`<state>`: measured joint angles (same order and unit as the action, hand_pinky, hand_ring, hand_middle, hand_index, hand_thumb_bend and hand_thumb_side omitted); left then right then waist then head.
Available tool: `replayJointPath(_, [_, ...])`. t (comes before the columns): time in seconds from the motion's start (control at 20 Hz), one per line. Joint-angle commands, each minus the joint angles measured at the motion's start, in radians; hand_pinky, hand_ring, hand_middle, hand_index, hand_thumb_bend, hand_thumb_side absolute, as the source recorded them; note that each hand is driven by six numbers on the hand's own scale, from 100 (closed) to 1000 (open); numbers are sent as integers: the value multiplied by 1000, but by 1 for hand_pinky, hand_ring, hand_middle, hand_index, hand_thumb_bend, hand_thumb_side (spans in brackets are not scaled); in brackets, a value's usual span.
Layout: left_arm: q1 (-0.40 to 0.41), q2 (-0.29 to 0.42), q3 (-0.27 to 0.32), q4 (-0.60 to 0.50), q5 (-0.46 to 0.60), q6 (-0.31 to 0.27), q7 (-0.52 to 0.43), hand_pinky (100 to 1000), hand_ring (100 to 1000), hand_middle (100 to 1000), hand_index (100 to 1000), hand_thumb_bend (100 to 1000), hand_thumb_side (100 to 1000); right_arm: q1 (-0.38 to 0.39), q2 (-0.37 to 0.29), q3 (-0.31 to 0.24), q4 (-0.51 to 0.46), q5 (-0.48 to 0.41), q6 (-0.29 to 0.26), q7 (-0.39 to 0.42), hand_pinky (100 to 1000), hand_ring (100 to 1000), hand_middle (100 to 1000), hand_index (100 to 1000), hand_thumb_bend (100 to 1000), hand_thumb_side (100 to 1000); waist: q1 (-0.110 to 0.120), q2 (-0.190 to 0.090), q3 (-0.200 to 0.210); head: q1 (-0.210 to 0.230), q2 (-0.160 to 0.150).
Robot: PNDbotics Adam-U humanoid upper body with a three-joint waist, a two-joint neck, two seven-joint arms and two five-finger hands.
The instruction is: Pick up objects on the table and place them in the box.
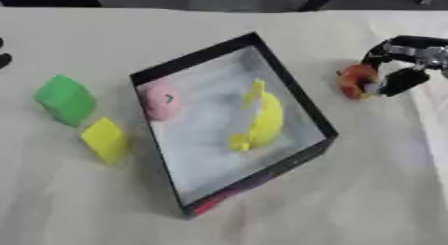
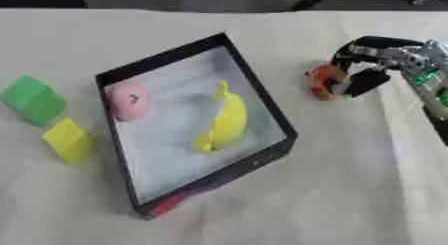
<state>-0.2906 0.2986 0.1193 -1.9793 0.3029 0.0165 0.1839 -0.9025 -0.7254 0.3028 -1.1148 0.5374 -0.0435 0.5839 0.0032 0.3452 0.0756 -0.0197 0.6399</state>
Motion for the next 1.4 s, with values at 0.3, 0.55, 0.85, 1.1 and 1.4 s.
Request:
replayJointPath(0.3, [-1, 21, -1, -21, -2, 3, -4, 803, 773, 778, 802, 198, 916, -15, -70, -3, -122, -89, 31, -20, 866, 732, 500, 668, 100, 247, -7, -19, -4, 5, 9])
replayJointPath(0.55, [5, 25, -1, -21, -1, 3, -3, 803, 774, 778, 802, 198, 913, -29, -95, -12, -255, -145, 39, -29, 863, 702, 500, 674, 100, 238, -7, -32, -14, 7, 18])
replayJointPath(0.85, [13, 32, 0, -21, 0, 2, 0, 802, 774, 779, 802, 198, 910, -54, -113, -3, -396, -171, 52, -40, 856, 702, 496, 671, 100, 268, -8, -47, -24, 9, 23])
replayJointPath(1.1, [14, 37, 7, -21, 4, -3, 7, 802, 775, 780, 802, 198, 905, -88, -96, 7, -474, -179, 70, -59, 851, 699, 489, 663, 100, 251, -5, -56, -36, 7, 29])
replayJointPath(1.4, [51, 55, 29, -21, -4, -12, 32, 802, 775, 781, 804, 194, 908, -160, -2, 30, -591, -153, 71, -88, 837, 677, 503, 654, 100, 235, -2, -71, -49, -20, 54])
